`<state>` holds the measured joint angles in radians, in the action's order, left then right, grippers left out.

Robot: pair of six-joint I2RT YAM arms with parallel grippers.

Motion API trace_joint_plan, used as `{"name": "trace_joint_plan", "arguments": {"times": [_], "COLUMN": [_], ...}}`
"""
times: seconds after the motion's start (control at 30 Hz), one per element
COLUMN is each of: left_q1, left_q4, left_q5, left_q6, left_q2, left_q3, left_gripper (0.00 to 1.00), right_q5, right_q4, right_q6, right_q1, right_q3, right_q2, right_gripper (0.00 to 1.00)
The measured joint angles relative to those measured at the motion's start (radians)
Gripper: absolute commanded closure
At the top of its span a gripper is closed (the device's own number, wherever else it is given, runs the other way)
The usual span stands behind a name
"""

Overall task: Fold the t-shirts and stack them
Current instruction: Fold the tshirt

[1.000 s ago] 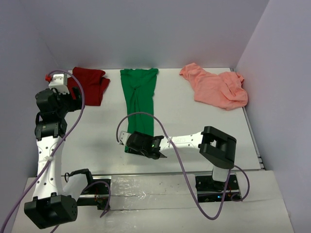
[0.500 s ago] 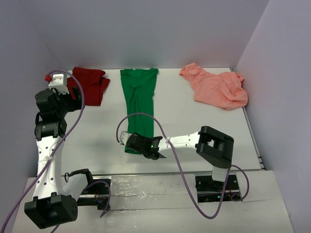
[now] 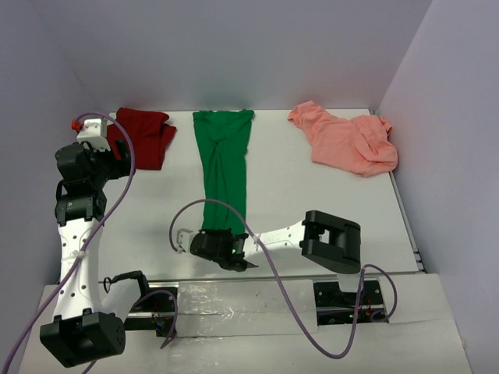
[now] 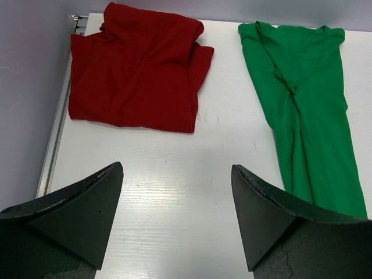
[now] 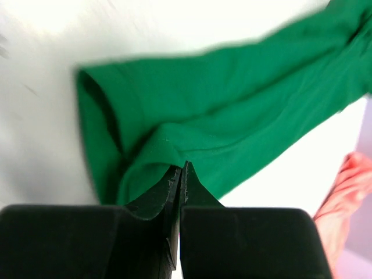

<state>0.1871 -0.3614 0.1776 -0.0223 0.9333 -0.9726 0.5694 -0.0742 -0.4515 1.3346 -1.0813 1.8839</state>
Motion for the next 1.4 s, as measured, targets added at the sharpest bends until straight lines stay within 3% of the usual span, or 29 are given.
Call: {"name": "trace_joint_plan", "arguments": {"times": [0.33, 0.5, 0.53, 0.57, 0.6, 0.67, 0.73, 1.03, 1.27, 1.4], "left_q1": [0.013, 0.019, 0.020, 0.020, 0.020, 0.023, 0.026, 0.039, 0.043, 0.019], "left_q4": [0.003, 0.004, 0.004, 0.003, 0.004, 0.003, 0.004, 0.006, 0.013, 0.011], "left_q5": [0.014, 0.020, 0.021, 0.023, 0.025, 0.030, 0.034, 0.042, 0.158, 0.286], "left_q6": [-0.001, -0.003, -0.003, -0.004, -0.004, -0.005, -0.008, -0.011, -0.018, -0.007], "left_q2": [-0.004, -0.005, -0.005, -0.005, -0.005, -0.005, -0.006, -0.020, 0.008, 0.137], "left_q3": [0.011, 0.011, 0.011, 0.011, 0.011, 0.011, 0.011, 0.029, 0.029, -0.010], "left_gripper": [0.16, 0.16, 0.16, 0.16, 0.16, 0.16, 0.16, 0.16, 0.16, 0.17], "right_q5": [0.068, 0.089, 0.112, 0.129, 0.151, 0.168, 0.165, -0.142, -0.381, -0.449], "right_q4": [0.223, 0.320, 0.362, 0.401, 0.460, 0.576, 0.618, 0.315, 0.087, -0.004], "right_q6": [-0.252, -0.362, -0.394, -0.426, -0.463, -0.520, -0.532, -0.176, 0.117, 0.201], "right_q1": [0.116, 0.162, 0.171, 0.178, 0.182, 0.186, 0.184, 0.032, -0.323, -0.497], "right_q3": [0.002, 0.003, 0.010, 0.016, 0.031, 0.059, 0.070, -0.007, -0.157, -0.175], "right_q2": [0.113, 0.186, 0.199, 0.206, 0.208, 0.203, 0.201, 0.008, -0.177, -0.301], "right_gripper": [1.00, 0.75, 0.63, 0.42, 0.33, 0.26, 0.25, 0.24, 0.23, 0.23]}}
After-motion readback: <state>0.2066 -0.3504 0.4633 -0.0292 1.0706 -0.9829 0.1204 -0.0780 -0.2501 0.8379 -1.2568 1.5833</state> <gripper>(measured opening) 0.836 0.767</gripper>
